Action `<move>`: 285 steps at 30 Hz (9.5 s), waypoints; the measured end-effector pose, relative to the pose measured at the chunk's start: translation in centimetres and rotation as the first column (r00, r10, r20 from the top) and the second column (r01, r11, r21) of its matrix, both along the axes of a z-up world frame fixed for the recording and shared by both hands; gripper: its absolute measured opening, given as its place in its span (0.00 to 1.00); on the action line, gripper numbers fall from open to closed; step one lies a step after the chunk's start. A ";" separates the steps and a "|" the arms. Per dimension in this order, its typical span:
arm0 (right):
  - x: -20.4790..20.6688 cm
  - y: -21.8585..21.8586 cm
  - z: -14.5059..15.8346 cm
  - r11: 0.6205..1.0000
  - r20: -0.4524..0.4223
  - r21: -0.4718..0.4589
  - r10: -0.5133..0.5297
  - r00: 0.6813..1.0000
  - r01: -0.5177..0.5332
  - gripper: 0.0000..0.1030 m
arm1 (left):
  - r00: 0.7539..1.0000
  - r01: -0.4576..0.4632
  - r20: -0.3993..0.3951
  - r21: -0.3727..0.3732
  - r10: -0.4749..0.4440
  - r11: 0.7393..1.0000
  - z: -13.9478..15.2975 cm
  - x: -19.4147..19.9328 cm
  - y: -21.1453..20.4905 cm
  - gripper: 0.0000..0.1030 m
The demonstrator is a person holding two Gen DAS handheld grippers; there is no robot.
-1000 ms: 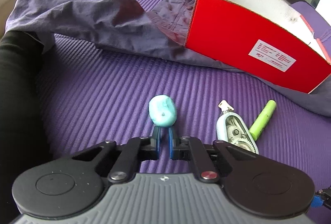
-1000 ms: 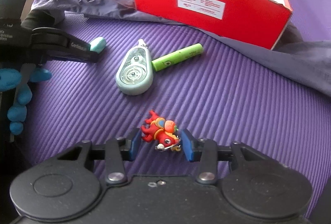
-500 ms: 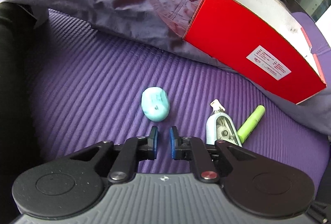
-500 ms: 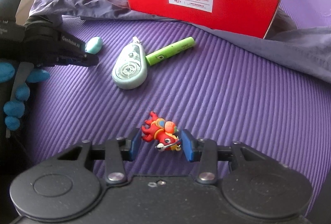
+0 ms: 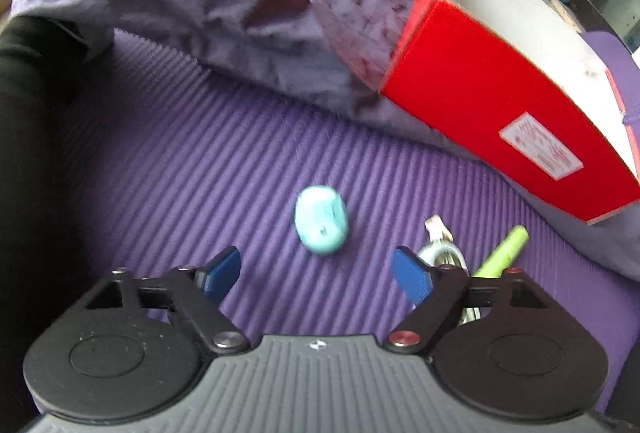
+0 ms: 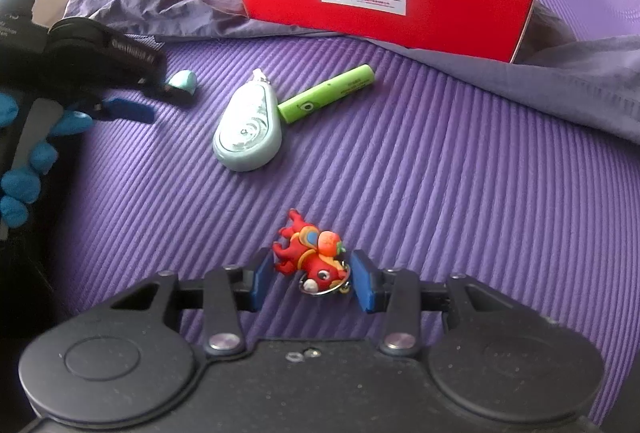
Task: Organize rigid objects
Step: 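Grasp the light-blue eraser with the left tool while the right tool grasps the red dragon keychain, then carry the eraser and dragon keychain into the shoebox, then open both tools to release and withdraw them from the shoebox, then grasp the pale-blue correction tape with the left tool while the right tool grasps the green highlighter, then carry the correction tape and highlighter into the shoebox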
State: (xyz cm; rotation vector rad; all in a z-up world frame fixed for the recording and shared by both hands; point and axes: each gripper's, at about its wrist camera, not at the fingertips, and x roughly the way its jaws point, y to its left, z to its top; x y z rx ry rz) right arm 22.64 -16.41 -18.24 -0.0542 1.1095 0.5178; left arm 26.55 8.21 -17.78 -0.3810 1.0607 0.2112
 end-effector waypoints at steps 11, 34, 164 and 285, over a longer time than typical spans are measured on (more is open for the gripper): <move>0.0 0.0 0.0 1.000 -0.001 0.007 -0.003 1.000 0.003 0.40 | 0.997 -0.021 -0.072 0.115 0.030 0.993 -1.3 3.9 0.3 0.80; -0.3 -0.6 1.0 0.999 0.011 0.017 -0.042 0.999 0.042 0.39 | 0.999 0.039 -0.001 0.140 -0.040 0.989 0.8 2.1 -0.7 0.29; 1.3 -6.0 17.3 0.974 0.341 0.218 -0.142 0.929 0.069 0.91 | 0.890 0.314 0.276 0.210 -0.364 0.926 18.3 -3.6 -9.3 0.83; 6.6 -0.5 8.0 0.985 0.048 0.034 -0.169 0.984 0.167 0.14 | 0.962 0.199 0.175 0.065 -0.208 0.978 6.5 -4.3 -6.2 0.49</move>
